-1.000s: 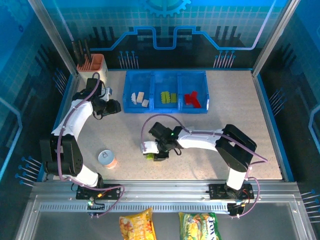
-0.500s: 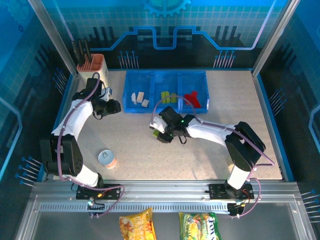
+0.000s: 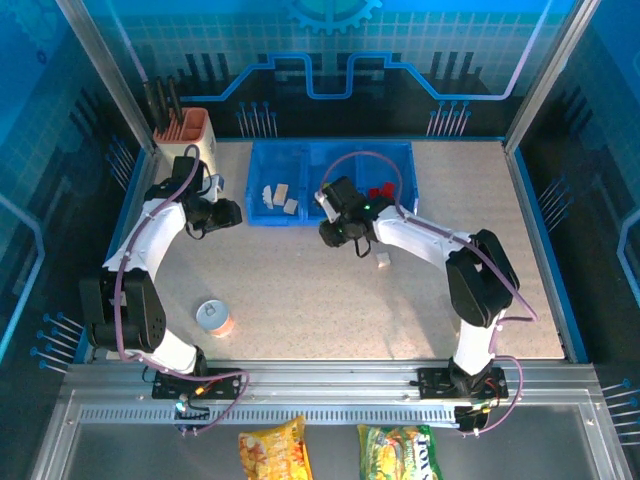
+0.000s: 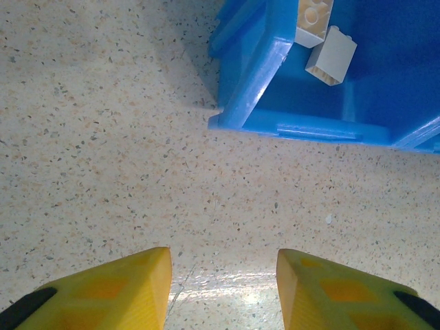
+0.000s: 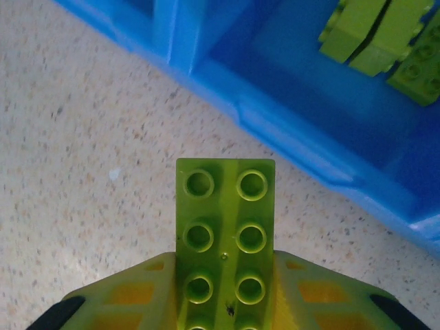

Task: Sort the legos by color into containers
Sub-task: Place the lego in the container.

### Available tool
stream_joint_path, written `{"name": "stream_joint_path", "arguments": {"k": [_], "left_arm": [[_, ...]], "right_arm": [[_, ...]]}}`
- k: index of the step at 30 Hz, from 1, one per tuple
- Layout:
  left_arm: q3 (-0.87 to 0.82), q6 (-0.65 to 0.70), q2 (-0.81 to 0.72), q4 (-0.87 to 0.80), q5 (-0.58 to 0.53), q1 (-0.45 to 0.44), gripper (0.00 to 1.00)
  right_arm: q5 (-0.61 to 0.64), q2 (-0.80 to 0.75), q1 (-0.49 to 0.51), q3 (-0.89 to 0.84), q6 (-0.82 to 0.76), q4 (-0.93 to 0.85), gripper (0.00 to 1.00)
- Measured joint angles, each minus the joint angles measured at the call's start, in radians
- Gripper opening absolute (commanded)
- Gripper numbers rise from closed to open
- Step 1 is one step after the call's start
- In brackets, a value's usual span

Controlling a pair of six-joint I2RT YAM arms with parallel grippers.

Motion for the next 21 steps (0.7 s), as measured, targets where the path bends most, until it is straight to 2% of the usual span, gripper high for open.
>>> {"name": "stream_joint_path", "arguments": {"k": [21], "left_arm": [[0.0, 0.0, 0.0, 0.0, 0.001, 0.0, 0.45]], "right_arm": [[-0.182, 0.341, -0.146, 0.431, 0.245, -0.021, 0.32]]}}
